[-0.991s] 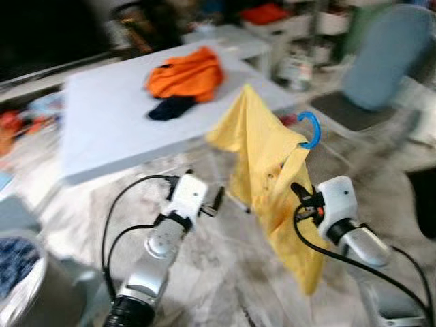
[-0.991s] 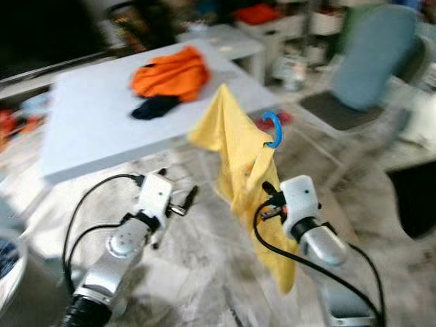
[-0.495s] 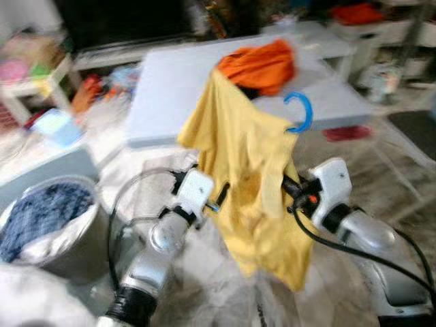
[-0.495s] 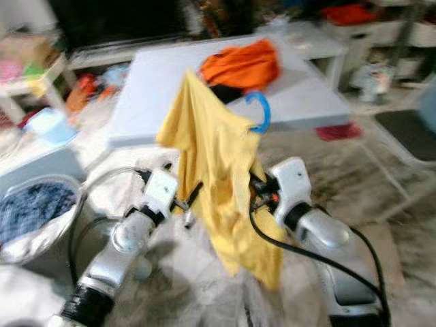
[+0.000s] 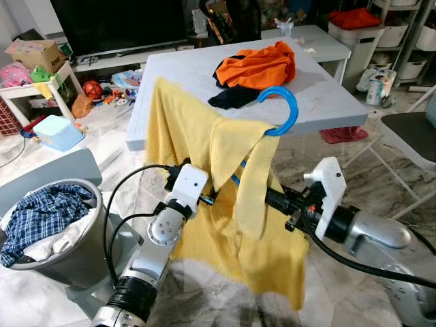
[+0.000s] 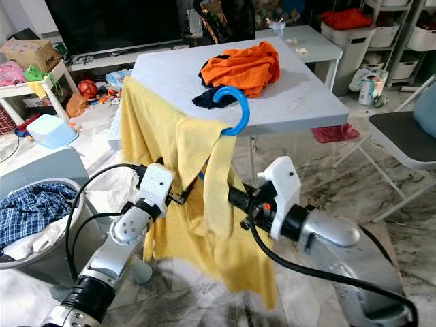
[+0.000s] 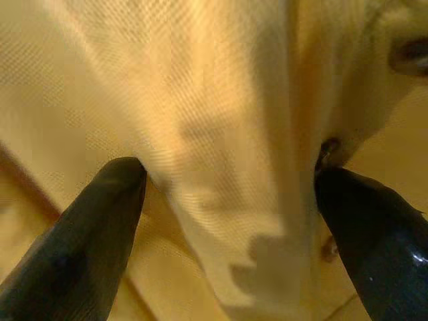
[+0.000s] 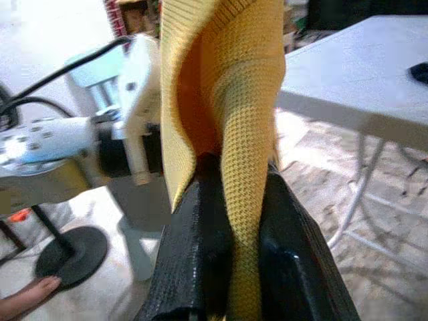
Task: Hang hanger
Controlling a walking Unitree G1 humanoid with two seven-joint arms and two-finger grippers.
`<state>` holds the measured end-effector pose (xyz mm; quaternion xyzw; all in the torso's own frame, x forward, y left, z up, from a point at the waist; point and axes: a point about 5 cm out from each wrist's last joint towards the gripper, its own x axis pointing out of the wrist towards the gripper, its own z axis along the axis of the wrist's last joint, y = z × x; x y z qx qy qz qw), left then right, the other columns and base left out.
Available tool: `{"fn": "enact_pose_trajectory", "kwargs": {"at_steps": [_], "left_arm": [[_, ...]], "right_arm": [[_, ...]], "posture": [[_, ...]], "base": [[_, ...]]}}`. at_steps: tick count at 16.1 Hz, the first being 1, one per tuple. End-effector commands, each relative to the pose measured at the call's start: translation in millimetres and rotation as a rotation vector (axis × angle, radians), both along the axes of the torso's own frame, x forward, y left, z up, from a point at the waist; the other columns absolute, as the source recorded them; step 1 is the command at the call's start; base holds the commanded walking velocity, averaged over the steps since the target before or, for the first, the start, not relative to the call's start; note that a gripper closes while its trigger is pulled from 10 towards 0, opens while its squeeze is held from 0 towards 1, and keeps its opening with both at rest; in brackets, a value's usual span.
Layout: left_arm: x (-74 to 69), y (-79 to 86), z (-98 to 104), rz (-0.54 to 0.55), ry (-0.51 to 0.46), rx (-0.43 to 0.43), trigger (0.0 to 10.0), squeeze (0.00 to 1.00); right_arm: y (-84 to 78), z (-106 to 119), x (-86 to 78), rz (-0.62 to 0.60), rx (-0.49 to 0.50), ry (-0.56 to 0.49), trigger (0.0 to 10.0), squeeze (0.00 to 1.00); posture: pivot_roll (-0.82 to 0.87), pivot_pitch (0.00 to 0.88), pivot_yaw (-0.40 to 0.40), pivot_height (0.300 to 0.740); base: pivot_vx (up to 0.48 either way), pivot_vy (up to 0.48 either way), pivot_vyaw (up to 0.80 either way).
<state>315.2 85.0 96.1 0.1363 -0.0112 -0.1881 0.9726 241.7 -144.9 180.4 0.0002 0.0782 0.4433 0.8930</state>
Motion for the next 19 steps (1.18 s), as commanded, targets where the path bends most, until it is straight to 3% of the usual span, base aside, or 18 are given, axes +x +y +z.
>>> {"fn": "enact_pose_trajectory", "kwargs": {"at_steps": [1, 4, 6, 8, 11, 12, 15, 18, 19], "left_arm": [[5.9, 5.2, 5.3, 0.03, -0.027, 0.02, 10.0, 0.0], [13.7, 20.3, 6.8, 0.109, -0.031, 0.02, 10.0, 0.0], [15.5, 29.7, 10.4, 0.118, -0.033, 0.01, 10.0, 0.0], [15.5, 35.1, 11.9, 0.116, -0.028, 0.006, 10.0, 0.0], [14.5, 44.5, 11.0, 0.131, -0.016, 0.001, 10.0, 0.0], [15.1, 50.1, 11.2, 0.157, -0.01, -0.009, 10.0, 0.0], [14.7, 57.8, 11.1, 0.181, -0.011, -0.007, 10.0, 0.0], [14.3, 60.0, 10.6, 0.173, -0.002, -0.012, 10.0, 0.0], [15.5, 59.9, 11.9, 0.164, 0.003, -0.022, 10.0, 0.0]], "right_arm": [[4.9, 15.2, -6.1, 0.061, 0.028, -0.055, 10.0, 0.0], [-2.9, 9.8, -11.6, 0.073, -0.063, -0.035, 10.0, 0.0], [-20.0, -11.3, 1.0, -0.042, -0.307, -0.07, 10.0, 0.0], [-32.4, -27.3, 10.9, -0.101, -0.475, -0.096, 10.0, 0.0], [-41.1, -35.5, 16.4, -0.154, -0.525, -0.1, 10.0, 0.0], [-45.9, -43.1, 16.0, -0.136, -0.595, -0.118, 10.0, 0.0], [-56.1, -54.3, 2.0, -0.012, -0.677, -0.115, 10.0, 0.0], [-83.0, -51.9, -10.1, 0.081, -0.736, -0.061, 10.0, 0.0], [-100.7, -46.5, -14.9, 0.122, -0.782, -0.039, 10.0, 0.0]], "posture": [[-0.25, 0.0, 0.072, 0.74], [-0.25, 0.0, 0.072, 0.74], [-0.24, 0.0, 0.069, 0.74], [-0.22, 0.0, 0.066, 0.74], [-0.21, 0.0, 0.064, 0.74], [-0.21, 0.0, 0.061, 0.74], [-0.21, 0.0, 0.062, 0.74], [-0.22, 0.0, 0.063, 0.74], [-0.22, 0.0, 0.064, 0.74]], "base": [[0.0, 0.0, 0.0], [0.0, 0.0, 0.0], [0.0, 0.0, 0.0], [0.0, 0.0, 0.0], [0.0, 0.0, 0.0], [0.0, 0.0, 0.0], [0.0, 0.0, 0.0], [0.0, 0.0, 0.0], [0.0, 0.0, 0.0]]}}
